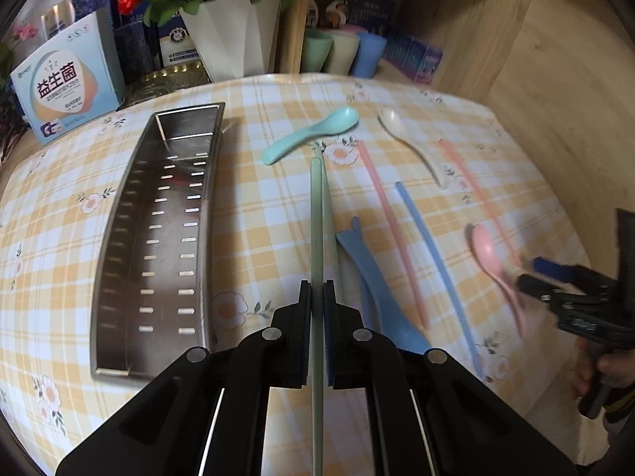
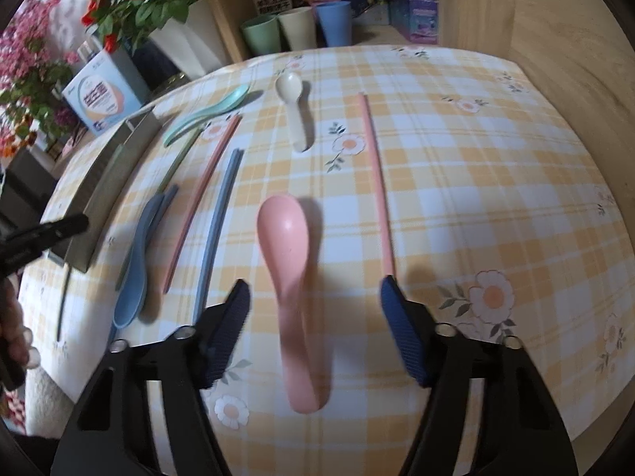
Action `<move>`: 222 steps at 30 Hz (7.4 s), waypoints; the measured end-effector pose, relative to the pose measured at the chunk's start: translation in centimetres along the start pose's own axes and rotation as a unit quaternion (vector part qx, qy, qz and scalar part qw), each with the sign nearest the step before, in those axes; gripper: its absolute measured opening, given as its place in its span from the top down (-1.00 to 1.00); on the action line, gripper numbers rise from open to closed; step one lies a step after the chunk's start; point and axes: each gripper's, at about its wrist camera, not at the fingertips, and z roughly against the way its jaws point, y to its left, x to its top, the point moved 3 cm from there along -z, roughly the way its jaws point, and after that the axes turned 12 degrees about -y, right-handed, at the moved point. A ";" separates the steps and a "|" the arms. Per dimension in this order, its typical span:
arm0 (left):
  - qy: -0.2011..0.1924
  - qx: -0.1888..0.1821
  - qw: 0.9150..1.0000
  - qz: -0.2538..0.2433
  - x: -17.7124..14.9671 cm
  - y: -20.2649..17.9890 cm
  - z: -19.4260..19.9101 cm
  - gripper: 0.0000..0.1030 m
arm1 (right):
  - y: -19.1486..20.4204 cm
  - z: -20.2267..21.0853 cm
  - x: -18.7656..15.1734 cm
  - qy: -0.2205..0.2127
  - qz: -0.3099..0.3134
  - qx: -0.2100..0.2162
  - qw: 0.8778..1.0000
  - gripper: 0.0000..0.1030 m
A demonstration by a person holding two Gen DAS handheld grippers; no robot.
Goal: Flip cup upside down
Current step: 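Place the green chopstick in the steel tray with left tool while right tool grasps pink spoon, then lower the pink spoon into the steel tray and open the right tool, then lower the left tool onto the second green chopstick and close on it, then carry the green chopstick toward the tray with left tool while right tool grasps white spoon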
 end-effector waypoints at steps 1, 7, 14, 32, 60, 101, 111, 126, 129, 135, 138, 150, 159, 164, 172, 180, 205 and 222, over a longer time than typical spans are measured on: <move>-0.002 -0.004 1.000 0.004 -0.1 0.0 0.5 0.89 | 0.2 -0.2 -0.2 0.008 0.005 0.001 1.000 0.06; -0.006 -0.016 1.000 0.014 -1.2 0.1 1.8 0.89 | 1.3 -1.0 -1.6 0.037 0.028 0.010 0.999 0.29; -0.008 -0.029 0.999 0.020 -1.6 0.2 2.2 0.89 | 1.6 -1.7 -1.7 0.042 0.023 -0.001 0.999 0.53; -0.026 -0.002 0.999 0.046 -0.1 4.7 4.1 0.89 | 2.3 -1.6 2.1 0.003 -0.039 0.004 0.999 0.71; 0.063 0.037 0.995 0.063 5.4 12.2 -9.0 0.88 | 3.4 -2.6 5.4 0.000 -0.059 -0.015 0.998 0.71; -0.072 0.103 0.990 0.065 4.1 25.6 4.7 -0.89 | 28.4 -12.2 13.2 0.064 0.021 0.029 0.997 0.71; -0.075 0.108 0.988 0.080 3.3 26.7 4.7 -0.89 | 30.1 -17.4 13.3 0.106 0.009 -0.003 0.994 0.70; -0.074 0.106 0.988 0.087 2.7 26.4 4.5 -0.89 | 30.7 -19.3 13.9 0.116 0.031 0.016 0.993 0.66; -0.078 0.103 0.988 0.086 2.9 26.0 4.9 -0.89 | 30.6 -17.7 14.4 0.094 0.031 0.038 0.994 0.20; -0.080 0.093 0.989 0.078 3.7 23.8 5.7 -0.89 | 29.1 -13.0 15.1 0.037 0.058 0.068 0.995 -0.22; -0.079 0.096 0.990 0.065 4.1 22.1 6.1 -0.89 | 27.1 -10.4 15.1 0.010 0.048 0.085 0.995 -0.38; -0.081 0.064 0.994 0.043 4.8 13.7 6.2 -0.88 | 13.8 -2.0 11.5 -0.063 -0.025 0.072 0.995 -0.74; -0.041 0.007 0.999 0.013 2.6 4.2 3.1 -0.16 | 8.3 -0.5 7.3 -0.062 -0.018 0.021 0.998 -0.74; 0.008 -0.010 1.000 0.002 2.0 1.3 -1.4 0.56 | 5.6 -1.0 5.8 -0.044 -0.037 0.007 0.998 -0.74; 0.062 -0.016 0.998 -0.018 1.4 -1.0 -6.0 0.63 | 1.8 -0.8 5.6 -0.057 -0.072 -0.004 0.996 -0.74; 0.093 0.001 0.995 -0.025 0.2 -1.1 -8.2 0.64 | -0.8 -1.3 5.3 -0.055 -0.108 -0.001 0.993 -0.74; 0.042 0.036 0.998 -0.037 1.7 -1.8 -10.5 0.89 | -3.4 -1.1 4.5 -0.051 -0.142 0.000 0.988 -0.74; 0.006 0.027 1.000 0.000 0.7 -1.4 -4.1 0.89 | -1.4 -1.3 4.1 -0.040 -0.115 0.002 0.992 -0.74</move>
